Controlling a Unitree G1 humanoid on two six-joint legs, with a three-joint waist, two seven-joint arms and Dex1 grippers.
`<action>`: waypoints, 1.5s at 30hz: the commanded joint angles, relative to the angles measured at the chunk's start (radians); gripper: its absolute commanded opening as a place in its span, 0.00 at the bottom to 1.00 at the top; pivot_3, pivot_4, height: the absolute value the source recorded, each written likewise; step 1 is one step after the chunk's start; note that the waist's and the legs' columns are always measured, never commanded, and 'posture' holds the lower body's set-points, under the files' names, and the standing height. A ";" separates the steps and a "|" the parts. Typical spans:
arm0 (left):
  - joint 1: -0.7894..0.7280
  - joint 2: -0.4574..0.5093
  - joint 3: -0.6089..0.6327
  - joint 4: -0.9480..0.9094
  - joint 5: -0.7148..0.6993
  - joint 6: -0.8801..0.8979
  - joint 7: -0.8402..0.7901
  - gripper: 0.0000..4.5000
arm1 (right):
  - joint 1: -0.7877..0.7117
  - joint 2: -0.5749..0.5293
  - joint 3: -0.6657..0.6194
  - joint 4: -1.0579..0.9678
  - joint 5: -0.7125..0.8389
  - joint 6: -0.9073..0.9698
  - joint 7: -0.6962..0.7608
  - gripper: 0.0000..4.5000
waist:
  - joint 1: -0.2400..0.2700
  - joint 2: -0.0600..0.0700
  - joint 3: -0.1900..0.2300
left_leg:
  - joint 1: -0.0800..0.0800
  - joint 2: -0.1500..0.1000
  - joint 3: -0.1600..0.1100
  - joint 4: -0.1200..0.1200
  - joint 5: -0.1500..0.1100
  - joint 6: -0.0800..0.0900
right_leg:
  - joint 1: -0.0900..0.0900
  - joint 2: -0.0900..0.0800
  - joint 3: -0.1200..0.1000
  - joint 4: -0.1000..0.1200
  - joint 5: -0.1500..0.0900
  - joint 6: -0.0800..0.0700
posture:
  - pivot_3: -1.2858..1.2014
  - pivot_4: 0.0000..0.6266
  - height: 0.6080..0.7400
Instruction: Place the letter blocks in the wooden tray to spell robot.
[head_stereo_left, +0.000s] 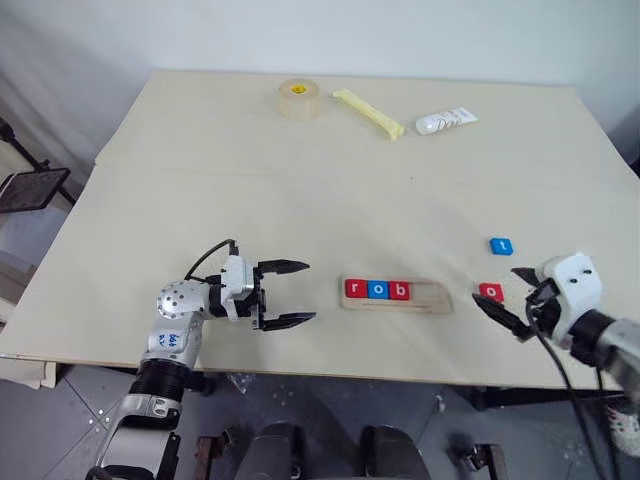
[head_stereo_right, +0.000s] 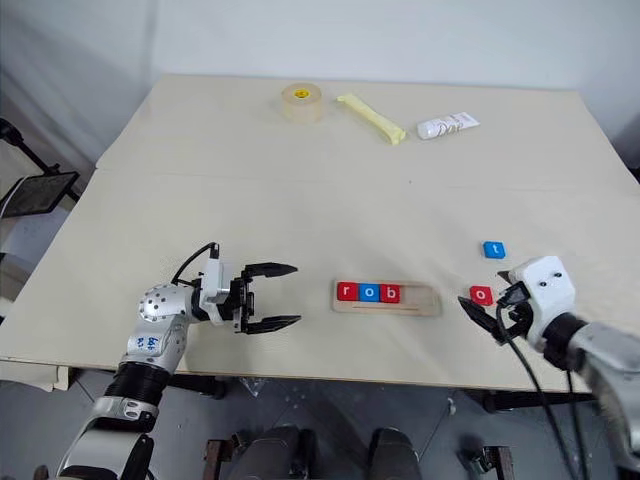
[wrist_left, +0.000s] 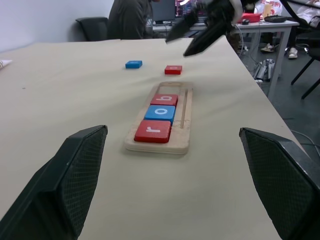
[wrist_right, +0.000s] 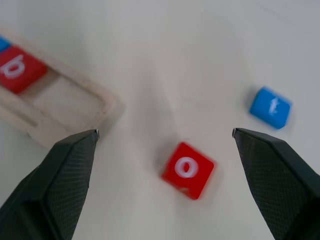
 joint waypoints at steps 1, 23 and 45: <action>-0.005 -0.006 -0.006 -0.035 -0.014 -0.028 -0.024 1.00 | -0.055 -0.112 0.074 0.132 -0.033 -0.123 0.212 0.99 | 0.001 0.000 0.000 | 0.000 0.000 0.000 0.000 0.000 0.000 | 0.000 0.000 0.000 0.000 0.000 0.000 | 0.52 0.24 1.00; 0.048 -0.017 -0.005 -0.088 -0.037 -0.086 -0.063 1.00 | -0.610 -0.138 0.482 0.922 -0.346 -0.595 0.612 0.99 | -0.003 -0.001 0.000 | -0.001 0.000 -0.001 0.002 0.000 0.000 | 0.001 0.000 -0.003 -0.002 0.000 0.000 | 0.52 0.24 1.00; 0.003 -0.032 -0.014 -0.027 -0.026 -0.085 -0.051 1.00 | -0.688 -0.140 0.461 0.546 -0.261 -0.232 0.646 0.32 | -0.003 0.000 0.000 | -0.002 0.001 -0.001 0.003 0.000 0.000 | 0.000 0.000 -0.002 -0.001 0.000 0.000 | 0.52 0.24 1.00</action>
